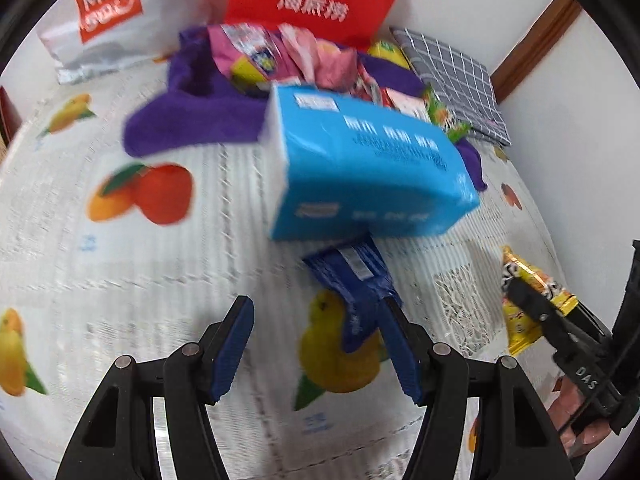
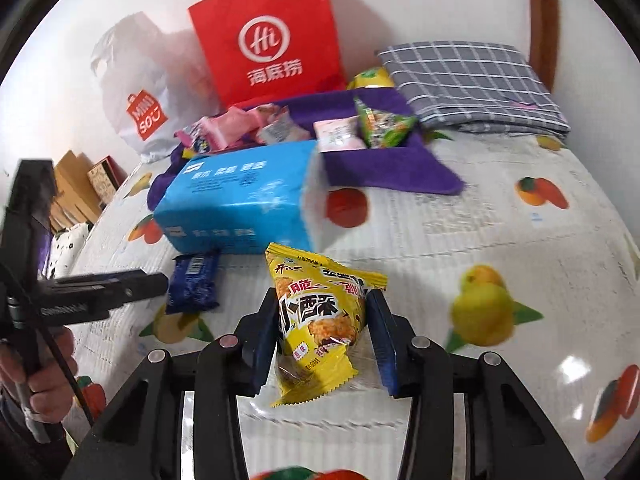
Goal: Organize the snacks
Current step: 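Grasp the blue-wrapped snack bar with the left gripper while the right grasps the yellow chip bag, then lift and carry the blue snack bar and yellow chip bag with both grippers toward the towel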
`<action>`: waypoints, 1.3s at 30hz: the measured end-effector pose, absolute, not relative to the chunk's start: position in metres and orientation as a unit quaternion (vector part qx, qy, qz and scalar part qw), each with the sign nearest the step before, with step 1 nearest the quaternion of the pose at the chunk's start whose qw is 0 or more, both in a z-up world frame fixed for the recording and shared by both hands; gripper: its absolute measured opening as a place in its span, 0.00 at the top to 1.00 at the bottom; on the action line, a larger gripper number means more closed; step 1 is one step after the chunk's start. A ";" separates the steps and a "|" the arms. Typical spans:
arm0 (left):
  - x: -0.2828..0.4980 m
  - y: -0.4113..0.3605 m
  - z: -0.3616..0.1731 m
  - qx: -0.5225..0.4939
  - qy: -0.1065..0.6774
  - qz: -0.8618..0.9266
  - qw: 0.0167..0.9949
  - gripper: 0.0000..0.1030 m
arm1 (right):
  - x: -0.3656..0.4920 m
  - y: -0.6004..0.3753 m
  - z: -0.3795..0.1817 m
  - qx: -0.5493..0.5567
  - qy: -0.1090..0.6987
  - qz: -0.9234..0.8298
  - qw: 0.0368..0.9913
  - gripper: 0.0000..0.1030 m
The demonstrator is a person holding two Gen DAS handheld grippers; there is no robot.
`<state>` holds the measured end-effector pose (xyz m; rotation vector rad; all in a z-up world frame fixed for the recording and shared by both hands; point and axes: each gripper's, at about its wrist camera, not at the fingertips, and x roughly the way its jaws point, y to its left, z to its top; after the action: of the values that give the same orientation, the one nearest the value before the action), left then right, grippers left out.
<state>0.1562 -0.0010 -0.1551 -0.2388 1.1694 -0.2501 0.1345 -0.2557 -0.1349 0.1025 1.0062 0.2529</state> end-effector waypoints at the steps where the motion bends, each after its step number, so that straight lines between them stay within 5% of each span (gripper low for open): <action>1: 0.156 -0.005 -0.158 -0.114 0.551 -0.117 0.818 0.39 | 0.134 -0.258 -0.134 0.050 0.480 0.121 0.868 0.59; 12: 0.165 -0.052 -0.160 -0.060 0.537 -0.068 0.839 0.39 | 0.128 -0.286 -0.128 0.074 0.464 0.137 0.872 0.59; 18: 0.165 -0.072 -0.161 0.012 0.516 -0.019 0.856 0.58 | 0.126 -0.298 -0.132 0.075 0.467 0.130 0.872 0.59; 23: 0.162 -0.064 -0.157 -0.004 0.521 -0.022 0.853 0.62 | 0.124 -0.304 -0.133 0.080 0.469 0.125 0.871 0.59; 39: 0.123 -0.037 -0.117 -0.045 0.491 -0.037 0.869 0.62 | 0.110 -0.284 -0.113 0.063 0.457 0.125 0.878 0.59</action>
<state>0.1233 -0.0366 -0.1174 -0.0944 1.0275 -0.0765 0.1095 -0.2843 -0.1125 0.1318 0.9528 0.2608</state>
